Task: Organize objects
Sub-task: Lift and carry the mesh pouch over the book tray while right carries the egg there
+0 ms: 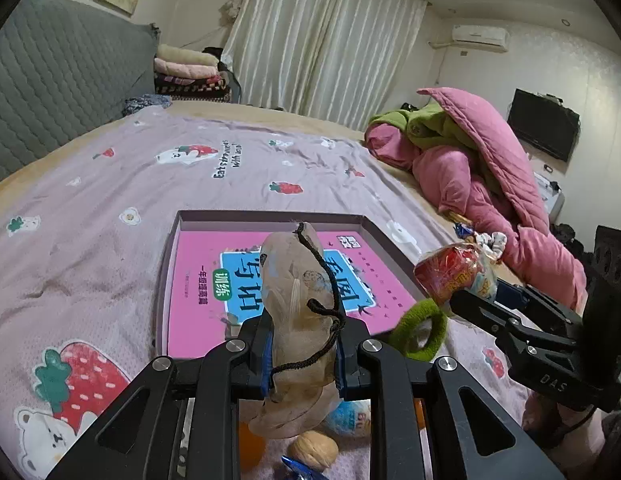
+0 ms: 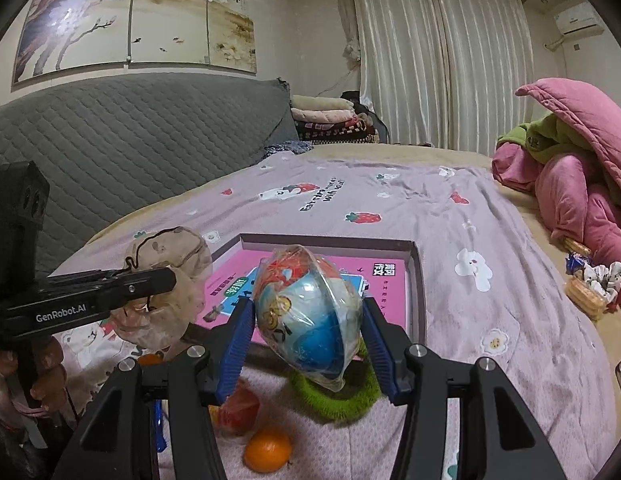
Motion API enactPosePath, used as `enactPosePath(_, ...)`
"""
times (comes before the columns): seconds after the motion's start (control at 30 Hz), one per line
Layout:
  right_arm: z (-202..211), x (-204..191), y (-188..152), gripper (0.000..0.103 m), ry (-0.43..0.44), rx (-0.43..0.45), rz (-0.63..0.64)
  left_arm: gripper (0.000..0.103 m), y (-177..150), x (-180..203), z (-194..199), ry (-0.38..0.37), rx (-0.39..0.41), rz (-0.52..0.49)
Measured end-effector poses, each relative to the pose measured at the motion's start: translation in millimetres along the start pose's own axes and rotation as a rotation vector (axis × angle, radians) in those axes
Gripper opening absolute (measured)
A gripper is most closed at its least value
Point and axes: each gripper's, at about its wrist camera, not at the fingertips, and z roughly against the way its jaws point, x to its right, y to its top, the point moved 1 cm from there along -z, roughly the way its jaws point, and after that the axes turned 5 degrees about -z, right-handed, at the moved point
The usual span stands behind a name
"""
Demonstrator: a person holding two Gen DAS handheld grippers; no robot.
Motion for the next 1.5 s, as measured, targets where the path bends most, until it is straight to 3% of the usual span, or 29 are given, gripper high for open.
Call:
enactPosePath(0.93, -29.7, 5.9, 28.4, 0.054, -0.014, 0.025, 0.009, 0.022, 27.5, -25.0, -33.6, 0.051, -0.002, -0.020)
enactPosePath(1.5, -60.4, 10.9, 40.9, 0.054, -0.025, -0.005, 0.018, 0.022, 34.4, -42.9, -60.3, 0.060, -0.046, 0.005)
